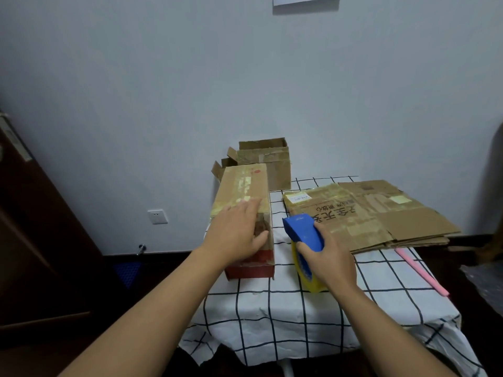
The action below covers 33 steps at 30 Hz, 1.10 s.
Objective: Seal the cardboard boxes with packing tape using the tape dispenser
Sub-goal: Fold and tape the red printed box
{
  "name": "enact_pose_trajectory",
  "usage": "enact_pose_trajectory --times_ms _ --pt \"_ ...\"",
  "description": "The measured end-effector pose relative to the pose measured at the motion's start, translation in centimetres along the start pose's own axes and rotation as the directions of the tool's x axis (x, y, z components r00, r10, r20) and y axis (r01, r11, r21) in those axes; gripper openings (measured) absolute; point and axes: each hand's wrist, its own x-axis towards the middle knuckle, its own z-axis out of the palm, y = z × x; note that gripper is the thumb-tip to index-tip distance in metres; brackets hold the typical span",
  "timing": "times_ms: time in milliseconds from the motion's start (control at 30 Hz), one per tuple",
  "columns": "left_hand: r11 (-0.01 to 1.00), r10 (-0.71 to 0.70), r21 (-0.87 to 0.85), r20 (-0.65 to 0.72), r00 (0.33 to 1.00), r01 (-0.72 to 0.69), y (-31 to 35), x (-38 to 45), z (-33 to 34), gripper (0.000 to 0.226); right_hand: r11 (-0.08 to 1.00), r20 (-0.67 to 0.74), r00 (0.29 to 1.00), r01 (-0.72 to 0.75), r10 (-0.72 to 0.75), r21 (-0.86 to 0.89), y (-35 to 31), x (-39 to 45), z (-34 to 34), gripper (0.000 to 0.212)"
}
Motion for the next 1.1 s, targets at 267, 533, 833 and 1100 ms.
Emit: enact_pose_trajectory --times_ms 267,533,833,1100 --pt "0.970 -0.241 -0.011 -0.190 0.952 0.243 3.1 0.9 1.4 0.040 1.000 -0.063 0.998 0.028 -0.028 0.002 0.3 -1.7 0.1 0.067" --pt "0.983 -0.183 -0.023 -0.251 0.951 0.183 2.9 0.3 2.0 0.037 1.000 -0.046 0.999 0.013 -0.013 -0.001 0.3 -1.9 -0.1 0.068" --pt "0.911 -0.302 -0.342 -0.175 0.937 0.229 -0.2 -2.3 -0.2 0.065 1.000 -0.016 1.000 0.002 -0.003 -0.029 0.1 -1.4 -0.3 0.069" --pt "0.272 -0.668 -0.887 0.105 0.737 0.373 -2.2 -6.4 3.3 0.058 0.999 -0.023 1.000 0.010 -0.011 -0.044 0.4 -1.2 0.0 0.069"
